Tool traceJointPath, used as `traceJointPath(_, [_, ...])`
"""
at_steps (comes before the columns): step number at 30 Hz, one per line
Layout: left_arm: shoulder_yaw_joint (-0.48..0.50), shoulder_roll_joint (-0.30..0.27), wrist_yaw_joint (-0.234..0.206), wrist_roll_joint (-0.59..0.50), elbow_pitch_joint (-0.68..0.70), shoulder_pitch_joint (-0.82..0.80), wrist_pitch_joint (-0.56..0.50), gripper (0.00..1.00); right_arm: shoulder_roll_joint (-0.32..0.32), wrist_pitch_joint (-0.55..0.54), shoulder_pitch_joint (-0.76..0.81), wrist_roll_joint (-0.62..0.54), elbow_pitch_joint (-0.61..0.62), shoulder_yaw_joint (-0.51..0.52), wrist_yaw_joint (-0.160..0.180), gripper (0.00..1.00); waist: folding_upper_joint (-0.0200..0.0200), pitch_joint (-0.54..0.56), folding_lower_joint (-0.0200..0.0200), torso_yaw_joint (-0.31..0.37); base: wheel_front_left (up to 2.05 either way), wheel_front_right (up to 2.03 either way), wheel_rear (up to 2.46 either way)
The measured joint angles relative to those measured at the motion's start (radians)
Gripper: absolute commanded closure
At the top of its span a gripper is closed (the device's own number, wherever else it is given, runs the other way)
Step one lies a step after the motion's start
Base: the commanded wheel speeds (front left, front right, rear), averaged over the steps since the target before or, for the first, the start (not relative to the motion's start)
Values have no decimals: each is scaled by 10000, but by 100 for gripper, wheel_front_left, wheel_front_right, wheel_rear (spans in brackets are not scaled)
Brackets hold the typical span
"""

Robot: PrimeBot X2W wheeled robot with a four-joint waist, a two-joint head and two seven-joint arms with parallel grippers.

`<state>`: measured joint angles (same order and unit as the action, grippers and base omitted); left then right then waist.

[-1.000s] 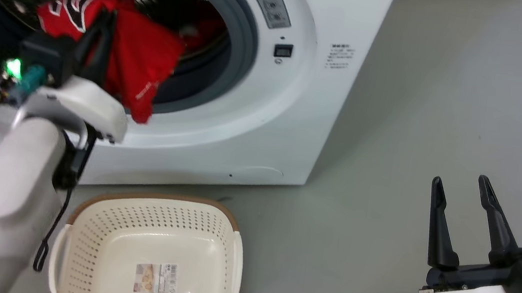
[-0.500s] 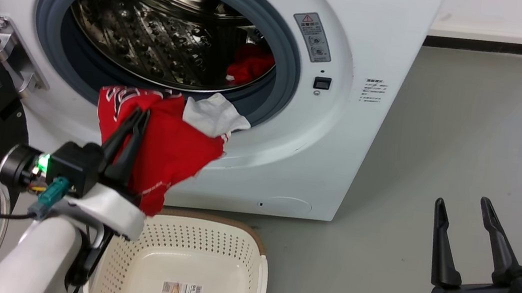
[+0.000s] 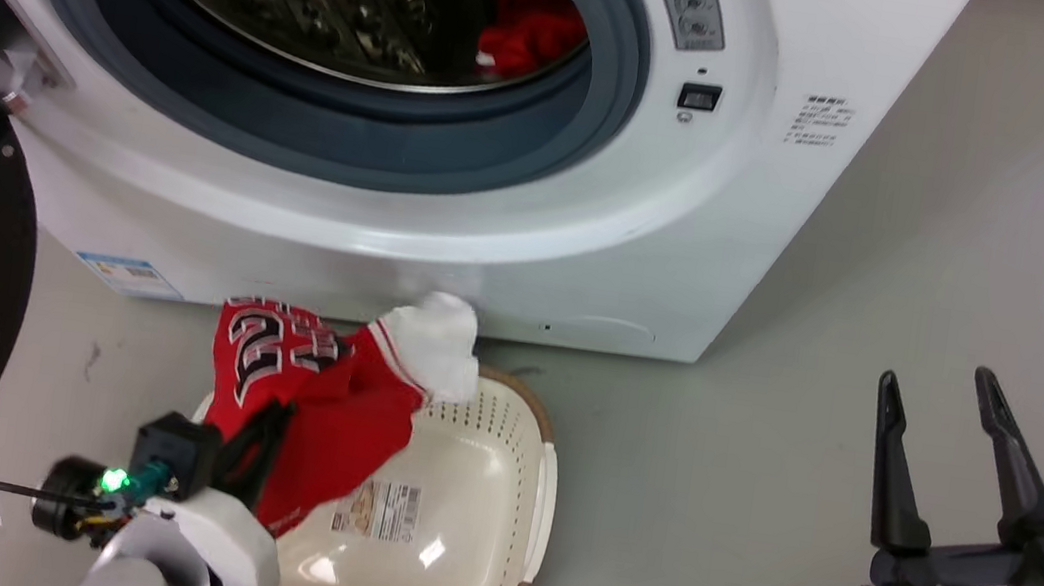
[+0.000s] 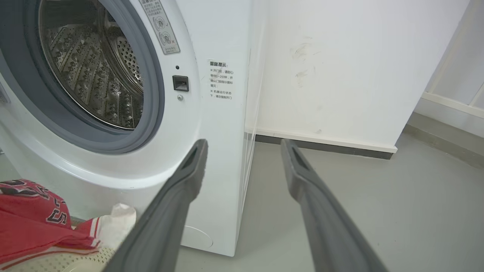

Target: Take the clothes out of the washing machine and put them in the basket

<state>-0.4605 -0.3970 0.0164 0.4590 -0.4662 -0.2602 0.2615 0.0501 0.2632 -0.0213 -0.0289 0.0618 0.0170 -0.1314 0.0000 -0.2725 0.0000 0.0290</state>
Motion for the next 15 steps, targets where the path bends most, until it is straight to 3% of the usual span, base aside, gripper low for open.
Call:
traceJointPath(5, [-362,324,447,123,-1749,-250,-299,100,2,0,-241,-138,109,-12,2,0,0,-685,1,29,0,0,0])
traceJointPath(15, [-713,819,871,27,-4778,-2240,-234,100,2,0,-647,-412,489,-48,0,0,0,-2322,1,249,0,0,0])
